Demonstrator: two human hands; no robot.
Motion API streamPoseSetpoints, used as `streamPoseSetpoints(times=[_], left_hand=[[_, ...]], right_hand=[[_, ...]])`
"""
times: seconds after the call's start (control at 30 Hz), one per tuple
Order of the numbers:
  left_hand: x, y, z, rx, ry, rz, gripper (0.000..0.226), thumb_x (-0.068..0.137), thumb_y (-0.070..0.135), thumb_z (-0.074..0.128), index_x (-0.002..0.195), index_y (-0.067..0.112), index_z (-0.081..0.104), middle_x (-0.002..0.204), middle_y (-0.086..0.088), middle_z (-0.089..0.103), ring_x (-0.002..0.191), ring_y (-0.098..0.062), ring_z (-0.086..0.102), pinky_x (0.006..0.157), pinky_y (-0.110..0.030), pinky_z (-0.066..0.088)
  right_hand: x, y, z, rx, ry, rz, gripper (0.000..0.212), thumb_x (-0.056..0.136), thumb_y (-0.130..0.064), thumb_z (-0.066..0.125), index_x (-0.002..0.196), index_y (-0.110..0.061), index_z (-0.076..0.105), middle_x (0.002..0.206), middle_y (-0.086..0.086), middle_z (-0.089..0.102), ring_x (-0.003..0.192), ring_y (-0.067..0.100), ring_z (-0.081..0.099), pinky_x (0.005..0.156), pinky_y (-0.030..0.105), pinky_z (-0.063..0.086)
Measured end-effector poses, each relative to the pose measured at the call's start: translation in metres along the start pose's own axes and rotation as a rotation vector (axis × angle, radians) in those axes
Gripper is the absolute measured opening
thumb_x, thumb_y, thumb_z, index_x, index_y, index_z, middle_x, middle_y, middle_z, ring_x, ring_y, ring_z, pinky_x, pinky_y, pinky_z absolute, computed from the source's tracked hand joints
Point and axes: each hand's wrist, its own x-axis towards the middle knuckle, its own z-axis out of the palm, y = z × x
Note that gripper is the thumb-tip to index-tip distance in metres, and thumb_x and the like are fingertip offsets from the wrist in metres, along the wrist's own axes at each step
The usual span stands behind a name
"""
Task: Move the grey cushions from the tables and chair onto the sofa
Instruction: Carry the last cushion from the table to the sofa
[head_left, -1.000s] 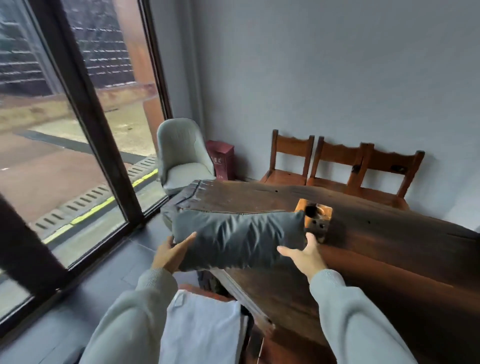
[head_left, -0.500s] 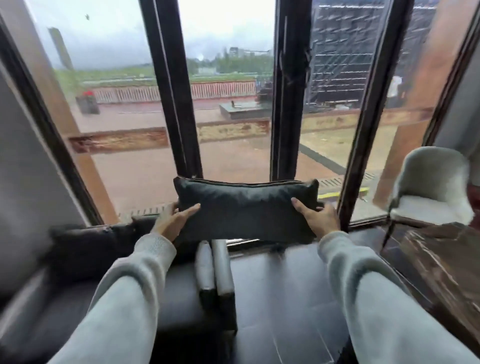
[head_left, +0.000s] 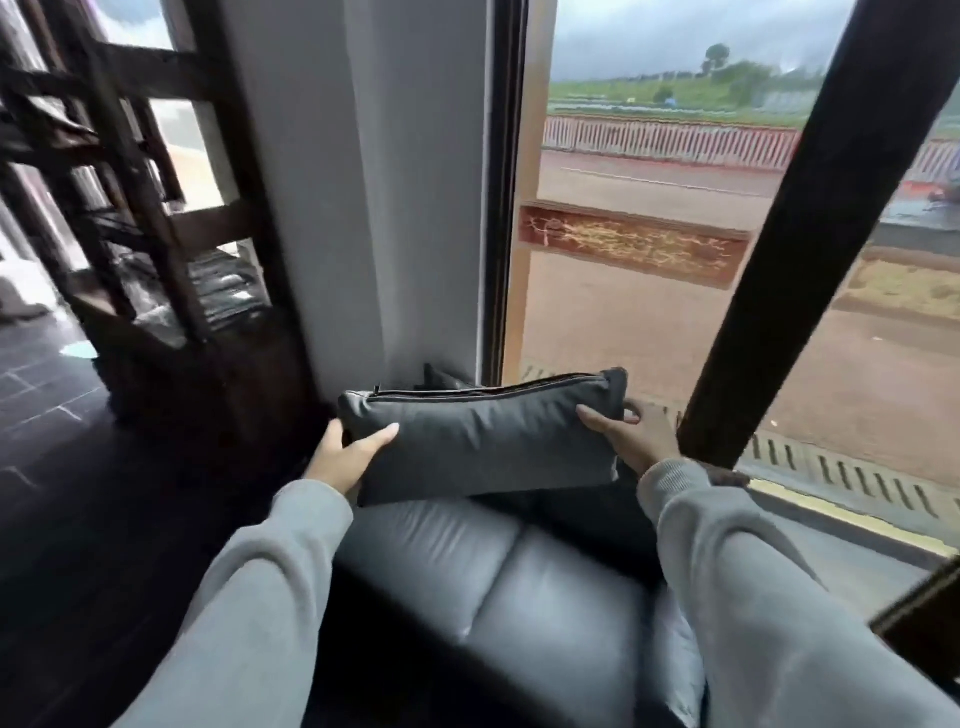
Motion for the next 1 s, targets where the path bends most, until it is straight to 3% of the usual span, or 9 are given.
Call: streamPoseSetpoints(times=[0.07, 0.2, 0.27, 0.37, 0.47, 0.63, 0.73, 0.83, 1.0], left_hand=[[0.052, -0.011, -0.012, -0.022, 0.074, -0.058, 0.065, 0.071, 0.048, 0.086, 0.125, 0.026, 0.056, 0.121, -0.001, 0.069, 0.109, -0.025, 0.068, 0.094, -0.042, 0.055], [0.134, -0.035, -0.028, -0.068, 0.193, -0.159, 0.047, 0.083, 0.048, 0.078, 0.121, 0.031, 0.057, 0.111, 0.000, 0.069, 0.094, -0.024, 0.069, 0.061, -0.028, 0.048], [0.163, -0.054, -0.034, -0.048, 0.228, -0.224, 0.041, 0.086, 0.048, 0.076, 0.116, 0.027, 0.059, 0.107, -0.003, 0.069, 0.093, -0.030, 0.070, 0.054, -0.026, 0.048], [0.213, -0.093, -0.040, -0.018, 0.270, -0.308, 0.042, 0.087, 0.047, 0.075, 0.116, 0.019, 0.061, 0.111, -0.005, 0.070, 0.095, -0.030, 0.071, 0.064, -0.028, 0.046], [0.274, -0.150, -0.045, 0.011, 0.326, -0.386, 0.046, 0.086, 0.045, 0.078, 0.114, 0.014, 0.059, 0.112, -0.007, 0.069, 0.093, -0.022, 0.069, 0.062, -0.027, 0.047], [0.375, -0.269, -0.054, 0.004, 0.380, -0.516, 0.047, 0.080, 0.051, 0.080, 0.117, 0.031, 0.059, 0.110, 0.002, 0.069, 0.100, -0.027, 0.069, 0.088, -0.039, 0.057], [0.429, -0.339, -0.057, -0.017, 0.410, -0.533, 0.032, 0.080, 0.050, 0.081, 0.104, 0.033, 0.067, 0.106, 0.005, 0.072, 0.100, -0.025, 0.068, 0.087, -0.043, 0.060], [0.467, -0.394, -0.057, -0.091, 0.483, -0.572, 0.029, 0.081, 0.042, 0.083, 0.103, 0.030, 0.069, 0.108, 0.002, 0.073, 0.103, -0.026, 0.068, 0.085, -0.044, 0.061], [0.496, -0.436, -0.055, -0.167, 0.585, -0.539, 0.027, 0.084, 0.032, 0.083, 0.108, 0.030, 0.071, 0.111, 0.002, 0.075, 0.105, -0.021, 0.070, 0.085, -0.047, 0.061]], right_hand=[[0.062, -0.003, 0.051, -0.034, -0.063, -0.021, 0.044, 0.070, -0.051, 0.091, 0.103, -0.027, 0.074, 0.098, -0.003, 0.076, 0.099, 0.021, 0.073, 0.094, 0.040, 0.058], [0.165, 0.000, 0.144, -0.099, -0.171, 0.005, 0.059, 0.067, -0.059, 0.090, 0.108, -0.018, 0.077, 0.101, 0.002, 0.079, 0.096, 0.020, 0.073, 0.090, 0.037, 0.059], [0.206, 0.007, 0.188, -0.138, -0.205, 0.020, 0.061, 0.065, -0.062, 0.089, 0.106, -0.018, 0.076, 0.097, 0.002, 0.078, 0.095, 0.020, 0.073, 0.083, 0.033, 0.058], [0.264, 0.030, 0.261, -0.195, -0.267, 0.012, 0.070, 0.057, -0.069, 0.087, 0.105, -0.020, 0.074, 0.098, -0.001, 0.077, 0.098, 0.020, 0.072, 0.090, 0.036, 0.056], [0.318, 0.079, 0.344, -0.247, -0.348, 0.029, 0.076, 0.050, -0.073, 0.086, 0.102, -0.020, 0.070, 0.102, 0.000, 0.076, 0.101, 0.021, 0.071, 0.098, 0.043, 0.056], [0.390, 0.183, 0.469, -0.327, -0.434, 0.082, 0.073, 0.045, -0.070, 0.087, 0.098, -0.023, 0.068, 0.098, -0.006, 0.074, 0.096, 0.016, 0.071, 0.088, 0.036, 0.058], [0.429, 0.241, 0.536, -0.336, -0.511, 0.087, 0.074, 0.055, -0.057, 0.092, 0.115, -0.022, 0.066, 0.111, -0.002, 0.072, 0.103, 0.018, 0.070, 0.091, 0.040, 0.059], [0.455, 0.279, 0.588, -0.381, -0.545, 0.002, 0.064, 0.066, -0.045, 0.094, 0.118, -0.026, 0.062, 0.111, -0.007, 0.070, 0.092, 0.006, 0.066, 0.080, 0.020, 0.051], [0.473, 0.310, 0.642, -0.362, -0.545, -0.028, 0.053, 0.072, -0.028, 0.094, 0.115, -0.026, 0.063, 0.098, -0.018, 0.068, 0.094, 0.011, 0.066, 0.088, 0.026, 0.050]])
